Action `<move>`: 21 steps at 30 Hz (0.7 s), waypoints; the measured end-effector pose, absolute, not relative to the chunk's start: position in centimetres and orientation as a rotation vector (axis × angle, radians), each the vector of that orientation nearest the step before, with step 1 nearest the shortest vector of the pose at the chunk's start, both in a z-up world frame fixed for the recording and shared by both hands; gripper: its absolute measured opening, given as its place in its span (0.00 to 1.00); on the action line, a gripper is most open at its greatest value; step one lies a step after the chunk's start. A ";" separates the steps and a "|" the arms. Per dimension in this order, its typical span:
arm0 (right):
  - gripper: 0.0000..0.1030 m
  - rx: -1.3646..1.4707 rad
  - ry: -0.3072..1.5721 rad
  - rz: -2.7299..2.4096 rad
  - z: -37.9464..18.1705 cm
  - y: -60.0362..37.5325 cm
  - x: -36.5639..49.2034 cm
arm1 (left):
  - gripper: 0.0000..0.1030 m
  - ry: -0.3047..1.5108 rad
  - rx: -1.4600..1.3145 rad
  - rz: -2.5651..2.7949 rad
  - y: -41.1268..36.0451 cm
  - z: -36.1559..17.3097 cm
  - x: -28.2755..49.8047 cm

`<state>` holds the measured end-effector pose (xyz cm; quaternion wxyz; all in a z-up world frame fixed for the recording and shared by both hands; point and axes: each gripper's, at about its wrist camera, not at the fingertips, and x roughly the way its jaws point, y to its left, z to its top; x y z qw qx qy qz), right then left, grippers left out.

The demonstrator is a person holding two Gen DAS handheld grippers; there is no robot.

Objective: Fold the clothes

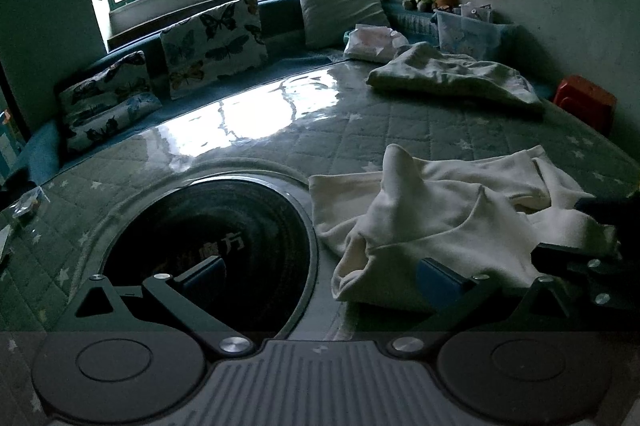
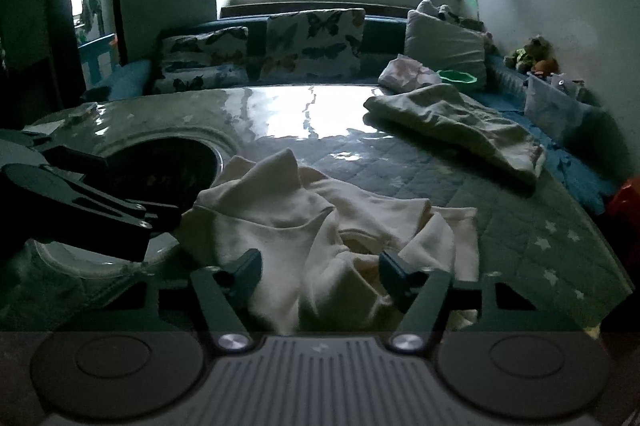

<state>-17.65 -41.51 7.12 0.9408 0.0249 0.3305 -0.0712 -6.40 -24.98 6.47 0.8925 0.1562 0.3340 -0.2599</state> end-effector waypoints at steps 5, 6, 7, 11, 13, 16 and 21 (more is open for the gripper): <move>0.45 0.035 0.694 -0.120 6.8 -41.2 -17.3 | 1.00 0.694 0.324 -0.537 -25.1 6.5 -6.2; 0.43 0.035 0.697 -0.117 6.8 -41.2 -17.2 | 1.00 0.694 0.324 -0.537 -25.1 6.5 -6.1; 0.38 0.035 0.698 -0.114 6.8 -41.1 -17.2 | 1.00 0.693 0.323 -0.536 -25.1 6.6 -6.1; 0.26 0.028 0.701 -0.104 6.8 -40.9 -17.3 | 1.00 0.692 0.319 -0.534 -25.1 6.7 -5.9; 0.20 0.022 0.701 -0.102 6.9 -40.8 -17.4 | 1.00 0.692 0.316 -0.533 -24.9 6.7 -5.9; 0.11 0.017 0.699 -0.093 7.1 -40.6 -17.5 | 1.00 0.692 0.313 -0.530 -24.7 6.8 -5.8; 0.05 0.017 0.693 -0.070 7.3 -40.2 -18.0 | 1.00 0.690 0.311 -0.529 -24.6 7.0 -5.7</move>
